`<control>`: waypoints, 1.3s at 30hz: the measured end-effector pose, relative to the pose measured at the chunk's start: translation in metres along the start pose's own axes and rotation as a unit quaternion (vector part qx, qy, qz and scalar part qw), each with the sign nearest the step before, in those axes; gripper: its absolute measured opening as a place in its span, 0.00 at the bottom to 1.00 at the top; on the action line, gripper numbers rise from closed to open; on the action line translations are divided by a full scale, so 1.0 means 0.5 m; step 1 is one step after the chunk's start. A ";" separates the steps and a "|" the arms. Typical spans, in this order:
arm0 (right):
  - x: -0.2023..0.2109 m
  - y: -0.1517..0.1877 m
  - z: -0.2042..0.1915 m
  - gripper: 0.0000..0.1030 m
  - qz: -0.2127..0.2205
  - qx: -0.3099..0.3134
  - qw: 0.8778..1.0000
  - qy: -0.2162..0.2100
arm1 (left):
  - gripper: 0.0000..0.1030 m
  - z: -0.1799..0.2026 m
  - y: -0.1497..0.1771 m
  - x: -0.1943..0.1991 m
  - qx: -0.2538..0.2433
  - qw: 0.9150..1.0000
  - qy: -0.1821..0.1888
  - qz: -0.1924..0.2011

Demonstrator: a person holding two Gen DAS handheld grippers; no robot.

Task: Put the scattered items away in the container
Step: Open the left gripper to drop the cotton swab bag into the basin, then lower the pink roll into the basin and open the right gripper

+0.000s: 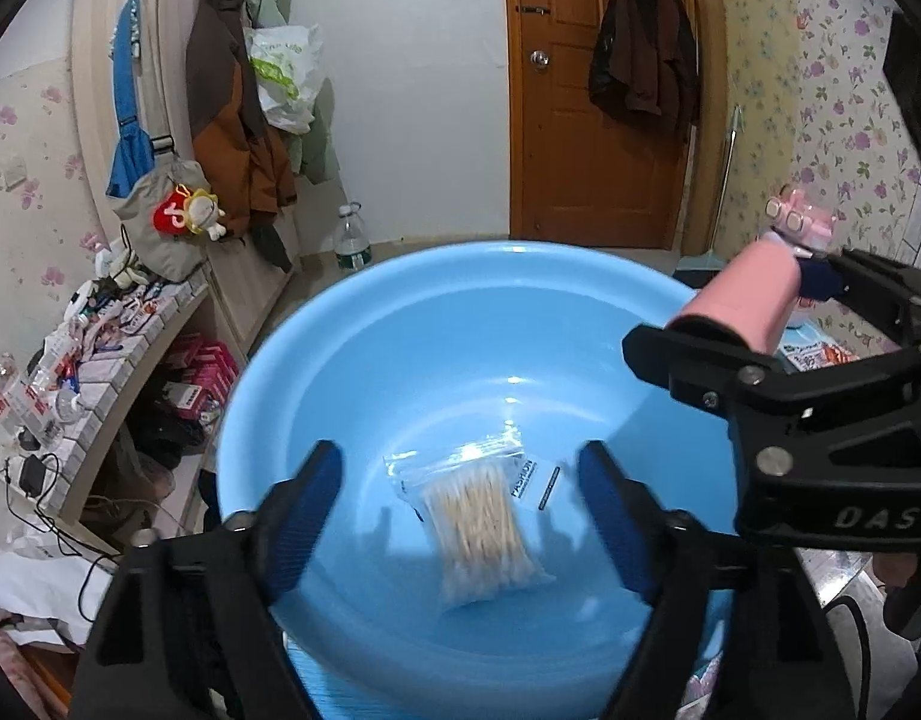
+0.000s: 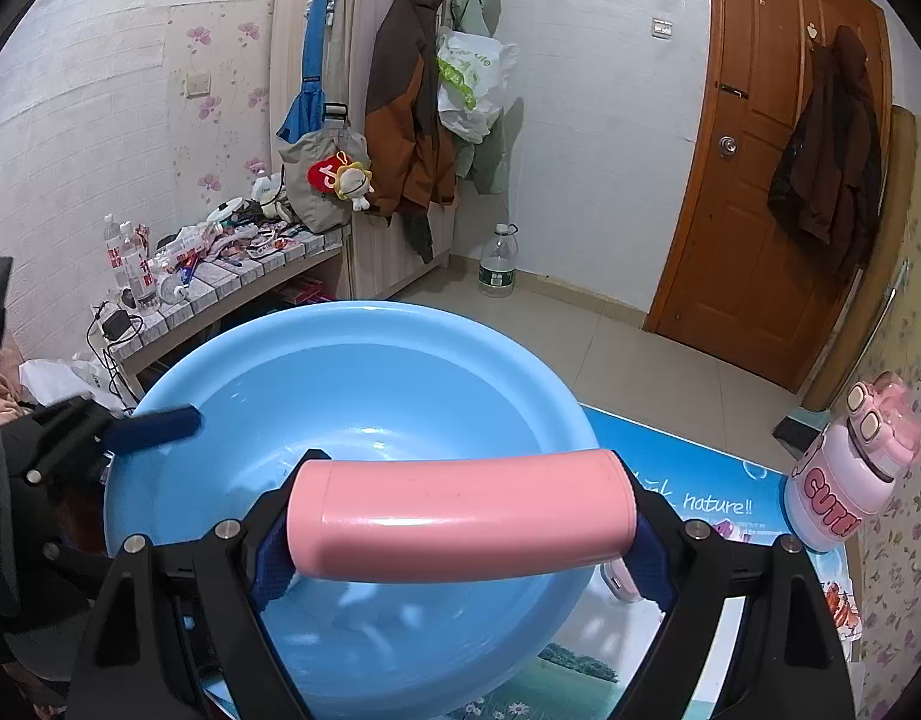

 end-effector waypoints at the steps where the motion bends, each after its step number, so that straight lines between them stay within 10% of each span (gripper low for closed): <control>1: 0.000 0.000 0.000 0.86 0.000 0.000 1.000 0.000 | 0.84 -0.003 -0.003 0.005 -0.001 1.000 0.000 0.005; 9: -0.007 0.005 -0.009 0.86 -0.009 0.003 1.000 -0.006 | 1.00 -0.035 -0.002 0.036 -0.006 1.000 0.000 0.021; 39: -0.096 0.060 -0.081 0.86 -0.100 0.018 0.995 -0.025 | 1.00 -0.174 0.042 0.006 0.118 0.992 -0.027 -0.028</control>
Point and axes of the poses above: each gripper's, at about its wrist camera, not at the fingertips, and x roughly against the way its jaws point, z to its right, y to its underside, the point moved 9 cm from there along -x, roughly the way its jaws point, and after that the axes turned 8 degrees about -y, right-handed, at the moved point
